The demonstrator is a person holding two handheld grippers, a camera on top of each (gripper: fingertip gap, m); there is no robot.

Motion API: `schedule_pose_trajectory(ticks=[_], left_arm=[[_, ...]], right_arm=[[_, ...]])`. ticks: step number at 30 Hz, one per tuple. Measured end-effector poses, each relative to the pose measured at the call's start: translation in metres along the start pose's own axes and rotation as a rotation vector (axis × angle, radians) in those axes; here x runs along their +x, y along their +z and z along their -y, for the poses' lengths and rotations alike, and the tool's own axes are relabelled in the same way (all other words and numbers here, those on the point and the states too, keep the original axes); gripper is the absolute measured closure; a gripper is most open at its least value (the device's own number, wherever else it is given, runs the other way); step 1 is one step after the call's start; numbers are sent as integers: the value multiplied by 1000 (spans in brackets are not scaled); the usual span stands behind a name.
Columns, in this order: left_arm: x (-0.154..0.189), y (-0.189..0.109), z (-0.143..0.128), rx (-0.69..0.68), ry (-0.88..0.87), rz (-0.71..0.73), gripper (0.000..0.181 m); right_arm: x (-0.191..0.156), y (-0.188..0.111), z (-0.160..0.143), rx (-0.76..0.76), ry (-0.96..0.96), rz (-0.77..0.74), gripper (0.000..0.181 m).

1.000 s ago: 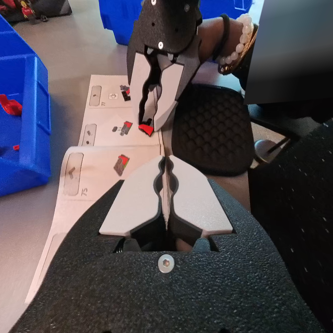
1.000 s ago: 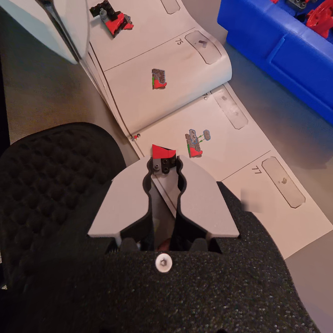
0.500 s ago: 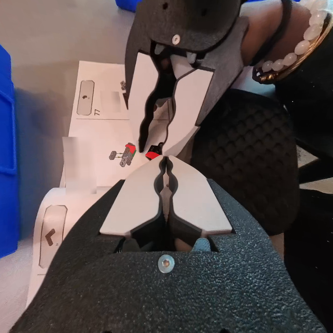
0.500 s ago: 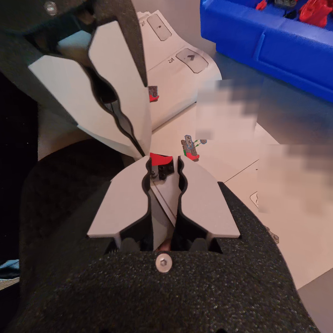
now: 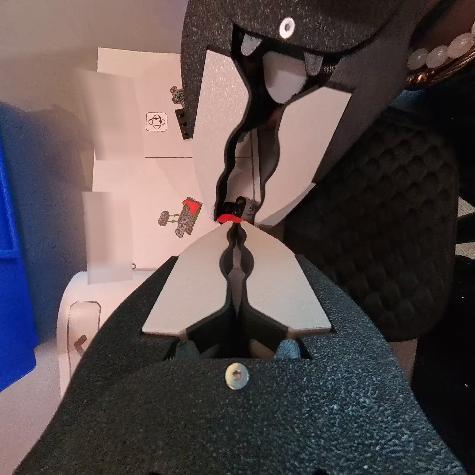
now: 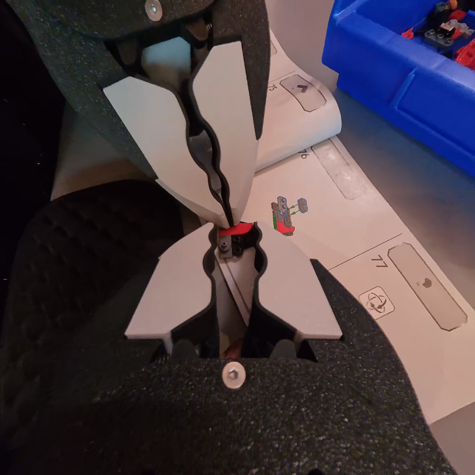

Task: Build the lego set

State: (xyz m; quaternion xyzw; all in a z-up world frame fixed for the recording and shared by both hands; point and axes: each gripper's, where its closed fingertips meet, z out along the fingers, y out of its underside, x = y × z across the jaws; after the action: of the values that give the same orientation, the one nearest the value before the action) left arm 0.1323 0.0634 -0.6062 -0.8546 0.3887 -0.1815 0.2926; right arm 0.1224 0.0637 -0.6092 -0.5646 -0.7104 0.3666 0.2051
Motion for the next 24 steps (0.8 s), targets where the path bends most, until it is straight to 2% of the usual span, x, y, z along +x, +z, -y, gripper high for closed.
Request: schedule_pose_trajectory(ticks=[1, 18, 19, 21, 24], left_arm=[[-1, 0, 0, -8, 7, 10, 181], [0, 0, 0, -24, 9, 9, 181], [-1, 0, 0, -25, 7, 10, 181], [0, 0, 0, -23, 7, 3, 181], [1, 0, 0, -9, 13, 13, 181]], right_arm=[[1, 0, 0, 0, -24, -19, 157], [1, -1, 2, 6, -213, -175, 158], [-1, -1, 4, 14, -241, -179, 166], [-1, -2, 3, -2, -275, -217, 167], [-1, -2, 3, 19, -175, -176, 165]])
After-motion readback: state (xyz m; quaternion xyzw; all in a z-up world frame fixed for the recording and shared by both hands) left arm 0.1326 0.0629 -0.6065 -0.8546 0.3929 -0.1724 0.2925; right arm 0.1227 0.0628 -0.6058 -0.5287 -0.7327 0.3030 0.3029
